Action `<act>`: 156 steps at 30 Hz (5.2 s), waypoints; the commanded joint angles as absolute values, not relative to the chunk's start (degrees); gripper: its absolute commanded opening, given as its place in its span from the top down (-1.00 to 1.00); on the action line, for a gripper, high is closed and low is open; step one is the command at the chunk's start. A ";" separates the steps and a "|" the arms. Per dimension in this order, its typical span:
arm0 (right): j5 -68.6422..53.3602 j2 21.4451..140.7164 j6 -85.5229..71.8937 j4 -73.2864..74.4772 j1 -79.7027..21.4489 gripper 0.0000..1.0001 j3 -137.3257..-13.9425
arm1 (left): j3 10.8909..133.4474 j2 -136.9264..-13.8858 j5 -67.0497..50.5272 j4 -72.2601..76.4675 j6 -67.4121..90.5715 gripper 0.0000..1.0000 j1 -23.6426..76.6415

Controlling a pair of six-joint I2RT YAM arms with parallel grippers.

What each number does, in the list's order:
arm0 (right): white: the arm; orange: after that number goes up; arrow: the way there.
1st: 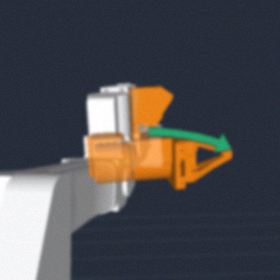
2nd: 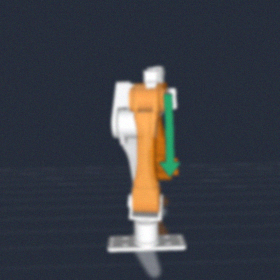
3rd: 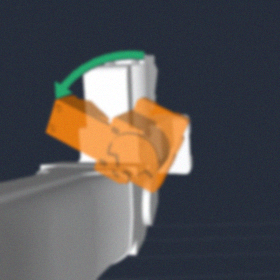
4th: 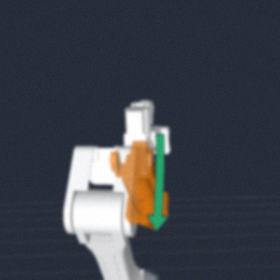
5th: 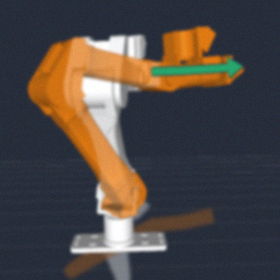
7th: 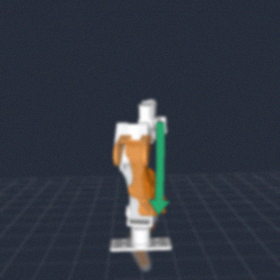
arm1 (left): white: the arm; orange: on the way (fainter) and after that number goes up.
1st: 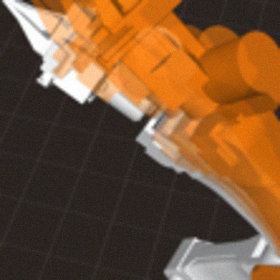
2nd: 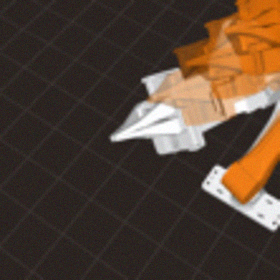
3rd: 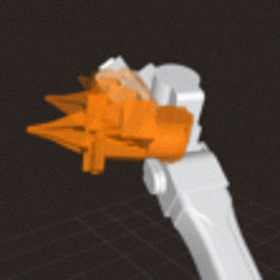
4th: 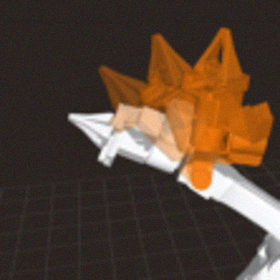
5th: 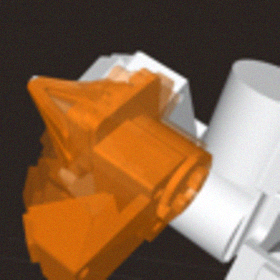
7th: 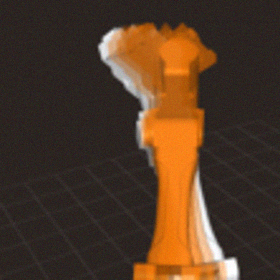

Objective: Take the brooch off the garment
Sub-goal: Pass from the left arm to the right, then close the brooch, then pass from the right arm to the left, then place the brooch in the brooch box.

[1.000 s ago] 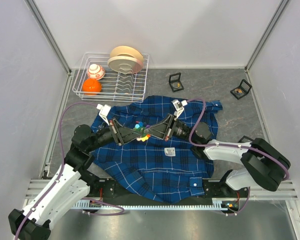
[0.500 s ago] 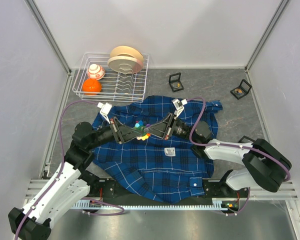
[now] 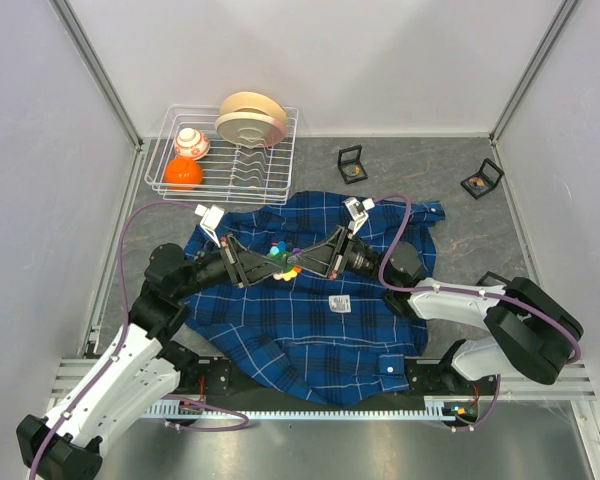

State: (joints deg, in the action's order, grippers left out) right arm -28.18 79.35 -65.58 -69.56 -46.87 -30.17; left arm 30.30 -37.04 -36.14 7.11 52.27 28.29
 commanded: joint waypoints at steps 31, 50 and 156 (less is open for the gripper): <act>-30.15 79.10 -66.36 -72.86 -49.31 1.00 -32.61 | 30.59 -37.09 -37.09 7.12 51.85 0.46 29.00; -31.20 74.71 -63.55 -66.19 -47.72 1.00 -31.73 | 31.91 -31.12 -36.65 -1.67 49.04 -0.07 27.77; 27.97 41.30 -54.59 24.71 -3.89 1.00 -26.81 | 35.95 -29.71 -17.85 -11.69 10.99 -0.54 47.81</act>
